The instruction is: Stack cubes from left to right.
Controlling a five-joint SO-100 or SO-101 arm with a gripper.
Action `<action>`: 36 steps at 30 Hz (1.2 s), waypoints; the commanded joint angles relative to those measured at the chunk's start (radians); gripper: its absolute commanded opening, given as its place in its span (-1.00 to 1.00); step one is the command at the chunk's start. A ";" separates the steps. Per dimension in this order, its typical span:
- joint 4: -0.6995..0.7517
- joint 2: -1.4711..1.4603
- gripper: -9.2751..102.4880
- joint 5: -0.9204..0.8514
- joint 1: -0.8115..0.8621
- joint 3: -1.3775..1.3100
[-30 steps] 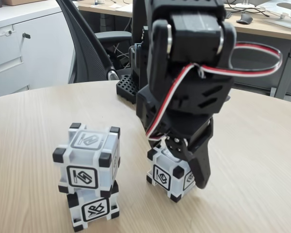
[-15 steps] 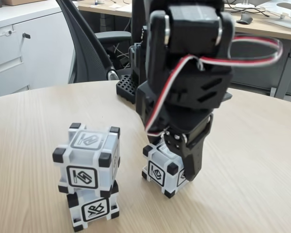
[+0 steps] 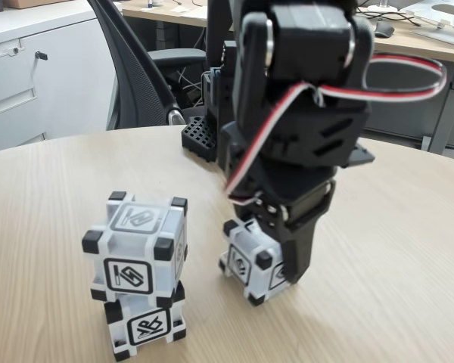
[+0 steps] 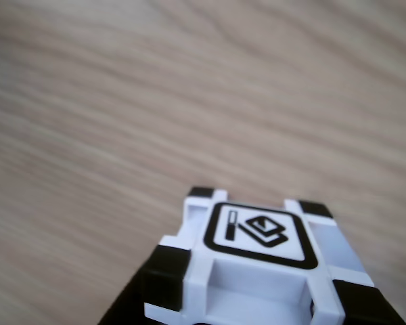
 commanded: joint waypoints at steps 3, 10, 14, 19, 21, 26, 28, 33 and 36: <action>0.003 0.183 -0.84 0.054 -0.035 -0.015; 0.014 0.313 -0.84 0.184 -0.124 -0.015; 0.015 0.364 -0.84 0.267 -0.170 -0.017; 0.015 0.457 -0.84 0.357 -0.215 -0.017; 0.017 0.491 -0.84 0.402 -0.218 -0.017; 0.020 0.572 -0.84 0.479 -0.218 -0.017; 0.020 0.603 -0.84 0.479 -0.204 -0.017; 0.020 0.646 -0.84 0.489 -0.198 -0.017; 0.021 0.666 -0.84 0.518 -0.192 -0.021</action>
